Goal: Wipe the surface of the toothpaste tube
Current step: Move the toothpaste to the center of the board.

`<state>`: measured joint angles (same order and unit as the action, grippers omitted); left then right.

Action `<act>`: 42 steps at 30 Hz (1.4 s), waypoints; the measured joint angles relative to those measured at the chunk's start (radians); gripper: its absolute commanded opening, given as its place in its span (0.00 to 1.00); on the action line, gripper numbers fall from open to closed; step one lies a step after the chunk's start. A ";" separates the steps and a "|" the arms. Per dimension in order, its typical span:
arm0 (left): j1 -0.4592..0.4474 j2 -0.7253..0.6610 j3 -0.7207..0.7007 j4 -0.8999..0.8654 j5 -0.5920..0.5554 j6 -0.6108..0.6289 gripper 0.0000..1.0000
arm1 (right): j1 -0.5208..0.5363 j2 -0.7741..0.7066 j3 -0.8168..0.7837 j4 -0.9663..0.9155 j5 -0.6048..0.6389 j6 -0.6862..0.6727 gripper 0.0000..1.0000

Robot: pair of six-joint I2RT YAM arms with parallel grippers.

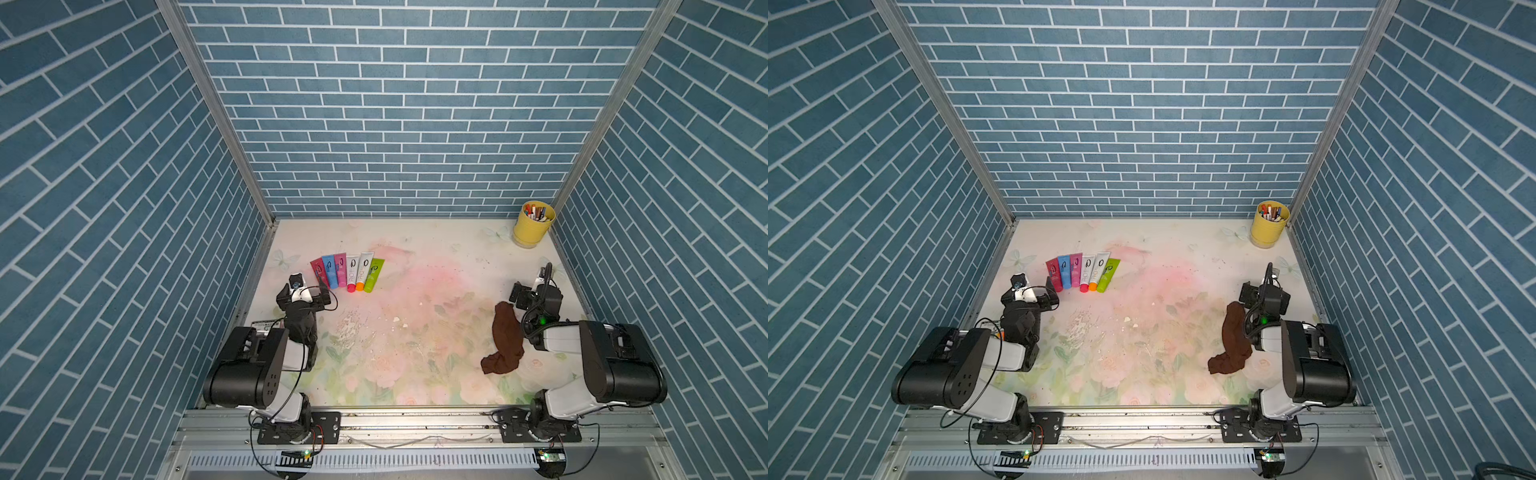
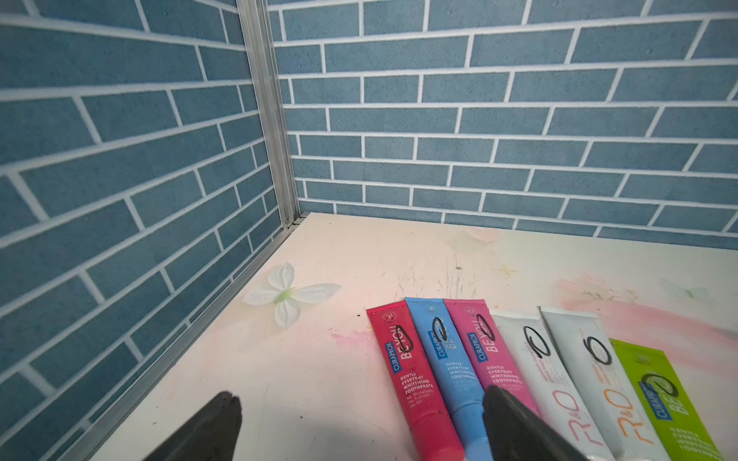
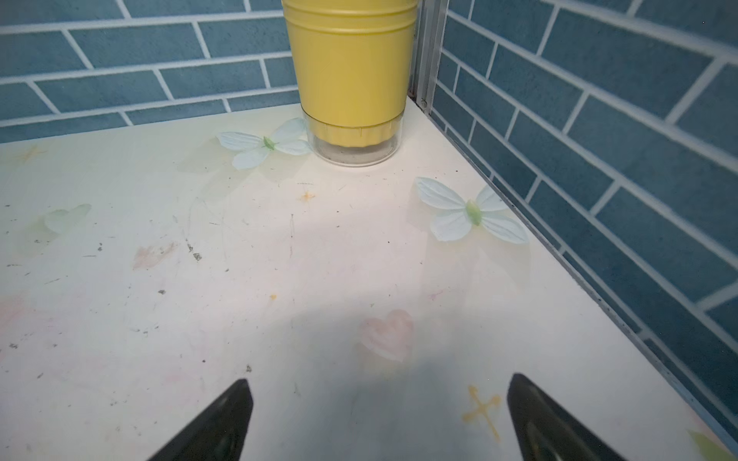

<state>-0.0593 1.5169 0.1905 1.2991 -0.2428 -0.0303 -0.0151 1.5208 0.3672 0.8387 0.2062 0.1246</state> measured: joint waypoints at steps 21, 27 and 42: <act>-0.002 -0.009 0.000 -0.008 -0.018 -0.002 1.00 | 0.000 -0.124 0.113 -0.299 0.011 0.008 0.99; -0.040 -0.286 0.045 -0.263 -0.121 -0.080 1.00 | 0.000 -0.149 0.457 -0.740 0.072 0.148 0.86; -0.133 -0.036 0.539 -0.828 0.182 -0.198 0.77 | 0.108 -0.268 0.415 -0.936 -0.232 0.229 0.61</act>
<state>-0.1925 1.4811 0.7296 0.4713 -0.0608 -0.2283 0.0929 1.2530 0.7826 -0.0975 -0.0261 0.3538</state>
